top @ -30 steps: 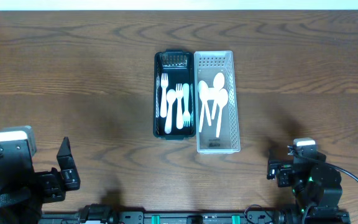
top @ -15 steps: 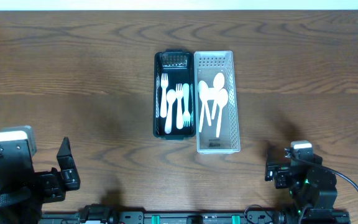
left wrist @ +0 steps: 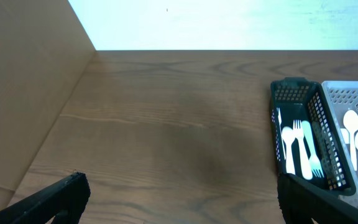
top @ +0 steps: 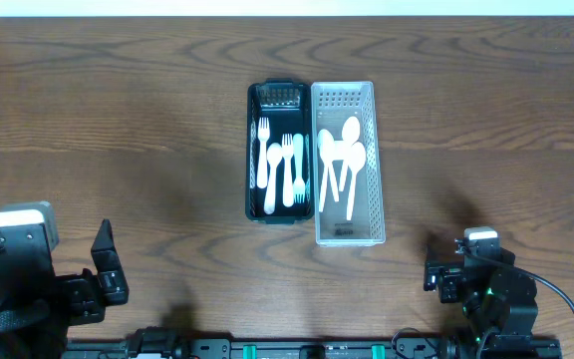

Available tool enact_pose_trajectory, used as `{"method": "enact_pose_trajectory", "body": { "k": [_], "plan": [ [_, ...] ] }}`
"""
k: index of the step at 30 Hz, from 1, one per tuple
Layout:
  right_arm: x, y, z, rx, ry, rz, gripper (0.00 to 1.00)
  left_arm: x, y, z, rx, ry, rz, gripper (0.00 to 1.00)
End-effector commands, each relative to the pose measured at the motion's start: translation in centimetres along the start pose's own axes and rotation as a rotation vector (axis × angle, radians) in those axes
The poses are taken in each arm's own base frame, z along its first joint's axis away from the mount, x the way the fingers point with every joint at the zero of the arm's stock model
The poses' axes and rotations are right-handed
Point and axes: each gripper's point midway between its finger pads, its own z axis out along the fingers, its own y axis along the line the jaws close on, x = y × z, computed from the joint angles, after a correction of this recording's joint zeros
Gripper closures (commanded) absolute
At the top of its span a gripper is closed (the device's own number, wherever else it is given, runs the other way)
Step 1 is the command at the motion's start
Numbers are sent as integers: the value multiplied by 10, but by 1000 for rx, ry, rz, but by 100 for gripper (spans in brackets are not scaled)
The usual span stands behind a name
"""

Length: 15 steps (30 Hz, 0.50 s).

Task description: Pack container

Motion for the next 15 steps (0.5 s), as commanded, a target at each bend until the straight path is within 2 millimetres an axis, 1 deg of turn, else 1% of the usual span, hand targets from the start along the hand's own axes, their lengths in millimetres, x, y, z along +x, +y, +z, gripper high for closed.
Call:
{"method": "enact_pose_trajectory", "body": {
  "k": [1,5,15],
  "plan": [
    [4,-1,2,9,6,-14,1,0,2,-1,-10,0,7,2],
    [7,-1,2,8,18,-14,1,0,2,-1,-10,-1,7,2],
    [7,-1,2,8,19,-14,1,0,2,-1,-10,0,7,2]
  ]
}}
